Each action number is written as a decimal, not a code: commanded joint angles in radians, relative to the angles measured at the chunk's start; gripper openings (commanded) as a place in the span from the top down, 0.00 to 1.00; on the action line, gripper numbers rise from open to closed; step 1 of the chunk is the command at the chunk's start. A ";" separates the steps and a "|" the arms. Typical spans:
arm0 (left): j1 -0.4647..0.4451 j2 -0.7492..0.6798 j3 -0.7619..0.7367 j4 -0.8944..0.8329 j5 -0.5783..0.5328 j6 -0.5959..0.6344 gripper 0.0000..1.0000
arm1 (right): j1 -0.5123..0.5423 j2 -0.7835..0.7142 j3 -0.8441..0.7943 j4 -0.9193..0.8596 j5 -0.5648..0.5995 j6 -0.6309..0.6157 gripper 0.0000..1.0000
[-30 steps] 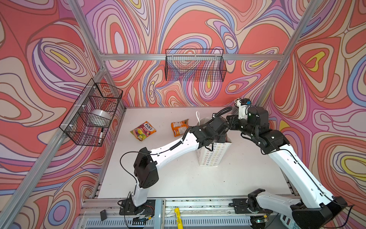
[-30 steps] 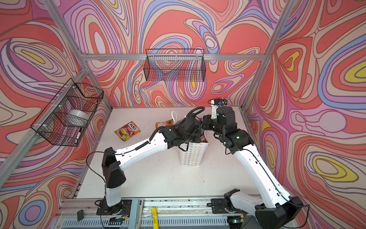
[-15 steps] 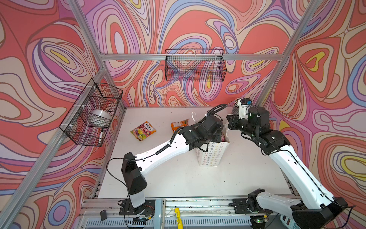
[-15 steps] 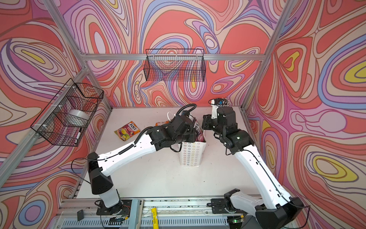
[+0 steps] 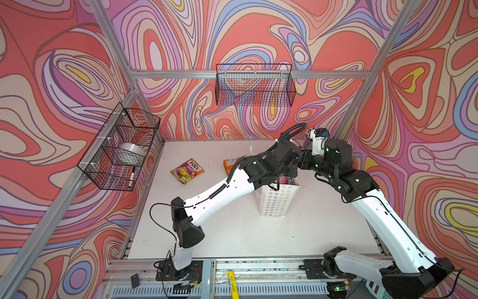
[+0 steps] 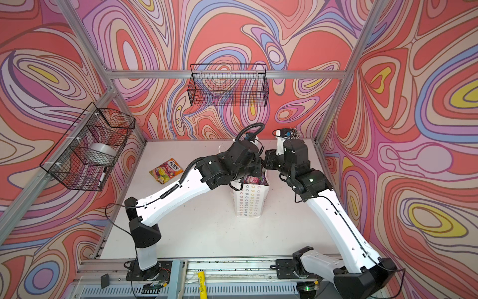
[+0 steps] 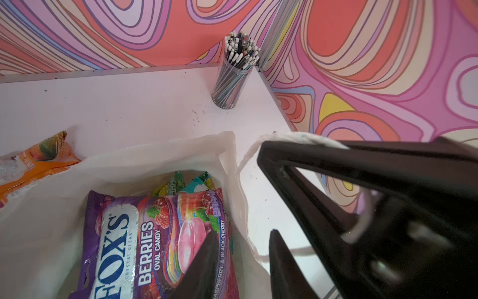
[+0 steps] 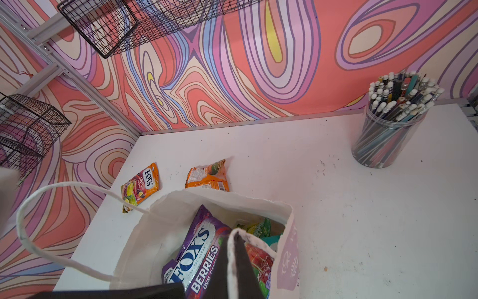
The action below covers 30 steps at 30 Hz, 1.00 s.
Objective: Place the snacks into the paper bag
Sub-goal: 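Open the left gripper to release the Fox's Berries packet in the bag, then withdraw the left gripper from the bag toward the orange Fox's packet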
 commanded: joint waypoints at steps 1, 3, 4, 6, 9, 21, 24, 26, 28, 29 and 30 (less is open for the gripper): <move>0.023 0.045 0.021 -0.124 -0.022 -0.003 0.67 | -0.003 -0.025 0.001 0.047 0.004 -0.001 1.00; 0.034 0.051 0.004 -0.127 -0.011 -0.008 0.67 | -0.004 -0.023 0.001 0.049 0.001 -0.001 1.00; 0.041 0.054 -0.006 -0.129 -0.001 -0.011 0.67 | -0.004 -0.021 0.000 0.049 0.001 0.000 1.00; 0.055 0.067 -0.023 -0.129 0.020 -0.018 0.66 | -0.003 -0.019 -0.001 0.050 -0.001 0.001 1.00; 0.072 0.097 -0.035 -0.142 0.056 -0.030 0.65 | -0.003 -0.019 0.000 0.050 -0.001 0.000 1.00; 0.117 0.239 0.069 -0.249 0.172 -0.023 0.58 | -0.004 -0.025 -0.003 0.051 0.007 0.000 1.00; 0.119 0.201 0.092 -0.228 0.205 -0.015 0.58 | -0.003 -0.025 -0.006 0.054 0.008 0.000 1.00; 0.118 0.156 0.110 -0.212 0.216 -0.005 0.57 | -0.004 -0.025 -0.005 0.053 0.008 0.001 1.00; 0.118 0.110 0.140 -0.202 0.232 0.008 0.56 | -0.003 -0.025 -0.006 0.053 0.012 0.000 1.00; 0.118 0.080 0.152 -0.193 0.249 0.018 0.54 | -0.004 -0.027 -0.005 0.053 0.015 0.000 1.00; 0.119 0.051 0.162 -0.181 0.266 0.027 0.50 | -0.003 -0.028 -0.007 0.055 0.016 0.000 1.00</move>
